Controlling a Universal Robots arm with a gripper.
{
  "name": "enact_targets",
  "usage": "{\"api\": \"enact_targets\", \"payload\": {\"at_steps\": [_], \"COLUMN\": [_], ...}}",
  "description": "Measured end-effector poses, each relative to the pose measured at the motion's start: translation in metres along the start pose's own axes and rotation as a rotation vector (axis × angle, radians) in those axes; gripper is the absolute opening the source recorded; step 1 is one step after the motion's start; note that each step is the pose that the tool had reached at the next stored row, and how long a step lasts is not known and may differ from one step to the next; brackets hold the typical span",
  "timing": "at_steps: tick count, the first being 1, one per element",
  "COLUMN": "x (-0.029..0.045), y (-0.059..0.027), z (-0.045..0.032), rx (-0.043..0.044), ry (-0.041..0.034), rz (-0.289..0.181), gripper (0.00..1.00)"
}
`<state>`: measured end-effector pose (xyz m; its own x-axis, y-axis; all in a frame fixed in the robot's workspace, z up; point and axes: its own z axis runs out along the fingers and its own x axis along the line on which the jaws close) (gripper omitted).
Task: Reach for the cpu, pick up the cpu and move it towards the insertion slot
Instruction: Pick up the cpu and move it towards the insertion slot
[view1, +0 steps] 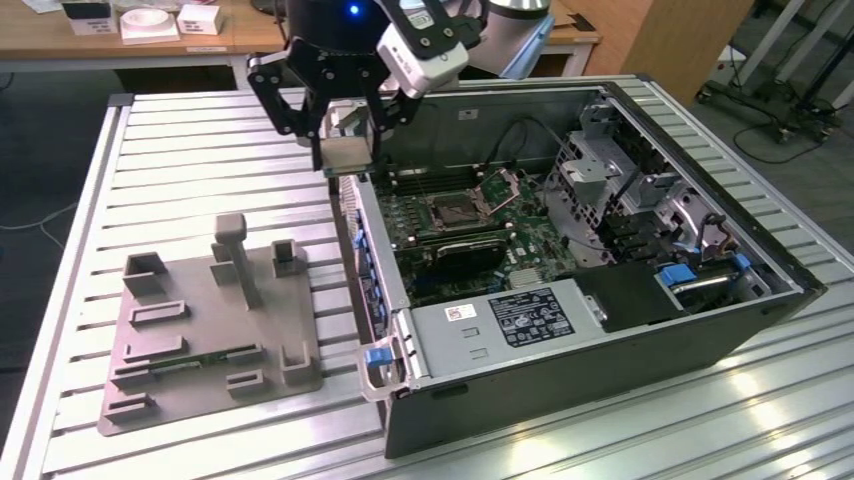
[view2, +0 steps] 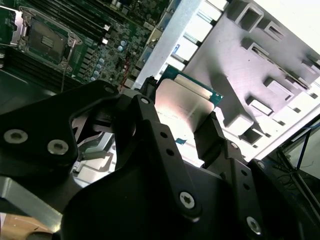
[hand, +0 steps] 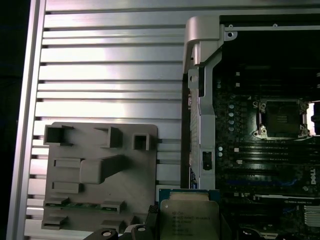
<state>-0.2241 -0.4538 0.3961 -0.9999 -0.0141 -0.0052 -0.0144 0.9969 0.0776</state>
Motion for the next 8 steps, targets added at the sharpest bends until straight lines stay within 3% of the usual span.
{"api": "enact_targets", "payload": {"at_steps": [8], "x": [-0.0020], "y": [0.0000], "z": [0.0000], "rx": [0.0001], "ry": [0.0001], "rz": [0.000], "gripper": [0.55]}}
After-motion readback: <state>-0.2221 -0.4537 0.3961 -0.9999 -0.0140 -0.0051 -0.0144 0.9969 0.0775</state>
